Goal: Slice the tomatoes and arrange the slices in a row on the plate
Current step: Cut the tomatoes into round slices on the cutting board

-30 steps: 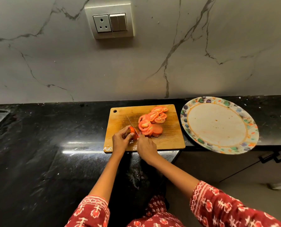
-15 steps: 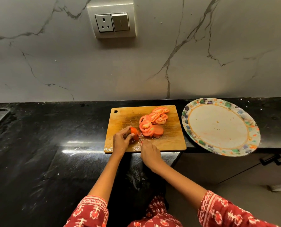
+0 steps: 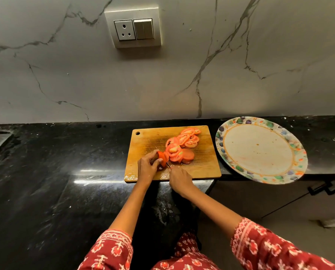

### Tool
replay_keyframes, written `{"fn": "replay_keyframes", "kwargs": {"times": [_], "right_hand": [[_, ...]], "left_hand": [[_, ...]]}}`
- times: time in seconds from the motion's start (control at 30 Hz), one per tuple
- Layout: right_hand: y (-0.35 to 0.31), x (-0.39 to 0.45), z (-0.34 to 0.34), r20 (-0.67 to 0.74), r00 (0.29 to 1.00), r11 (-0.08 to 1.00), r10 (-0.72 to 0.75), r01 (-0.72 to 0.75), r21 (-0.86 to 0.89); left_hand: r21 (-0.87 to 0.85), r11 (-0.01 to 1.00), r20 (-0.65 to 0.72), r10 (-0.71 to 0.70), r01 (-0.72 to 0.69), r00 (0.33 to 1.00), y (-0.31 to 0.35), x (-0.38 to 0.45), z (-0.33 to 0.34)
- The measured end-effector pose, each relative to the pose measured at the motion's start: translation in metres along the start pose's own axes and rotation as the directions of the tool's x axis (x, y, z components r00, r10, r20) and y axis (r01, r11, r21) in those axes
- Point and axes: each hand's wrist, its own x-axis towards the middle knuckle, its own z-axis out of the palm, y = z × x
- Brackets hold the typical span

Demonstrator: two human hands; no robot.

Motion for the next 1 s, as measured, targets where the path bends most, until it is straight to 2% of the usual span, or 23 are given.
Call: {"fn": "replay_keyframes", "kwargs": {"times": [0.13,0.33,0.57,0.7,0.87,1.0], "right_hand": [[0.004,-0.005,-0.002,0.023,1.0,1.0,0.008,-0.008,0.022],[0.019,-0.028,0.006,0.01,1.0,0.999,0.004,-0.004,-0.035],[0.016,-0.023,0.002,0.024,0.999,0.995,0.031,-0.034,0.095],[0.026,-0.038,0.011,0.001,1.0,1.0,0.022,-0.022,0.02],[0.022,-0.034,-0.009,-0.101,0.995,0.977,0.011,0.011,0.211],[0.015,-0.033,-0.017,-0.127,0.992,0.959,-0.01,0.045,0.278]], "left_hand": [[-0.02,0.999,-0.002,-0.041,0.041,0.999,-0.006,-0.003,0.0],[-0.053,0.996,0.015,-0.076,0.077,0.997,-0.01,-0.006,0.0],[-0.096,0.992,0.011,-0.085,0.086,0.996,-0.013,-0.013,-0.004],[-0.099,0.992,-0.011,-0.079,0.078,0.997,-0.02,-0.015,-0.01],[-0.134,0.99,0.041,-0.039,0.044,0.998,-0.009,-0.011,-0.005],[-0.113,0.994,0.069,0.012,-0.004,0.998,-0.007,-0.014,-0.001]]}}
